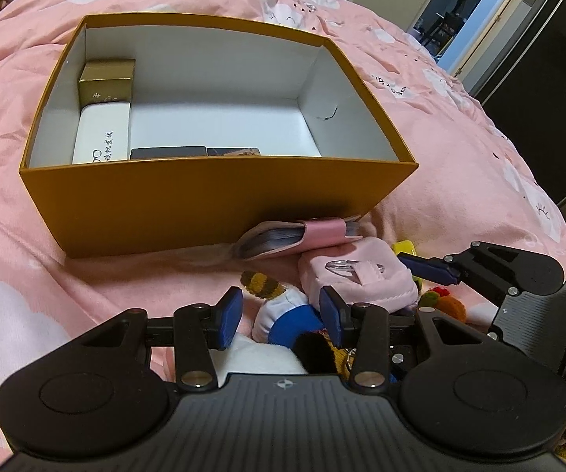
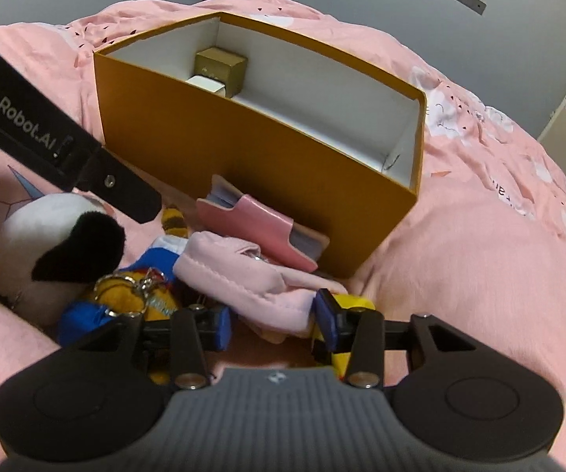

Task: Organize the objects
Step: 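Grasp the pink card holder with the left gripper while the right grasps the pink backpack keychain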

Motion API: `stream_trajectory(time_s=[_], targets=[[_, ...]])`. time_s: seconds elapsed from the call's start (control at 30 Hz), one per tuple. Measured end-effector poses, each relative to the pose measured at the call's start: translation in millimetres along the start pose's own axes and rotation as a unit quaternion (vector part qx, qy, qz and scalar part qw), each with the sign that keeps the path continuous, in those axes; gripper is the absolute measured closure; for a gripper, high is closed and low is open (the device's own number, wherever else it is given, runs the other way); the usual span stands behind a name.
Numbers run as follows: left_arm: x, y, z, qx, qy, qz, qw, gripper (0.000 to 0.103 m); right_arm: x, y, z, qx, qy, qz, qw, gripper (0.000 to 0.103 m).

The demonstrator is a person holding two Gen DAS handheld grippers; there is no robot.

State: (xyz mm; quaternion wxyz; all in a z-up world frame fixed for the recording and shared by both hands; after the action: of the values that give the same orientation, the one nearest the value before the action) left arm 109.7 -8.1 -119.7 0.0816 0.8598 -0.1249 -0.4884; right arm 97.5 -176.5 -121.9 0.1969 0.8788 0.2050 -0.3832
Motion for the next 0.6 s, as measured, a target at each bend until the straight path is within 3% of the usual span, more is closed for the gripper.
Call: stream_trajectory(time_s=[0.13, 0.23, 0.37, 0.5, 0.6], targets=[[-4.4, 1.5, -1.5, 0.008, 0.010, 0.003, 0.9999, 0.054, -4.2, 3.0, -1.1, 0.012, 0.005, 0.003, 1.000, 0.076], [-9.9, 6.9, -6.4, 0.032, 0.020, 0.015, 0.9992, 0.054, -18.3, 12.8, -4.2, 0.046, 0.016, -0.004, 0.999, 0.084], [-17.8, 23.7, -18.4, 0.102, 0.049, 0.010, 0.9935, 0.054, -52.8, 39.9, -14.0, 0.124, 0.050, -0.038, 0.990, 0.086], [-14.6, 49.9, -25.6, 0.201, 0.064, -0.006, 0.9774, 0.054, -84.7, 78.0, -20.6, 0.218, 0.076, -0.064, 0.971, 0.086], [-2.9, 71.8, -24.7, 0.285, 0.057, -0.030, 0.9562, 0.054, -87.5, 106.5, -11.5, 0.301, 0.056, -0.081, 0.949, 0.086]])
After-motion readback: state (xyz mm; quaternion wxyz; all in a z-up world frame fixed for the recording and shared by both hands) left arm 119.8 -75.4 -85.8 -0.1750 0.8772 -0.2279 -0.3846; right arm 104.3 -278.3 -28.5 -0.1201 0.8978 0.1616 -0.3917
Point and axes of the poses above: each gripper's, at about its wrist camera, not at the fingertips, and x roughly the way its jaws point, y to its right, z to its underside, the point moved 4 cm from there along x, roughly the way its jaws point, and after that the axes turned 4 degrees about -z, right-handed, at the moved point
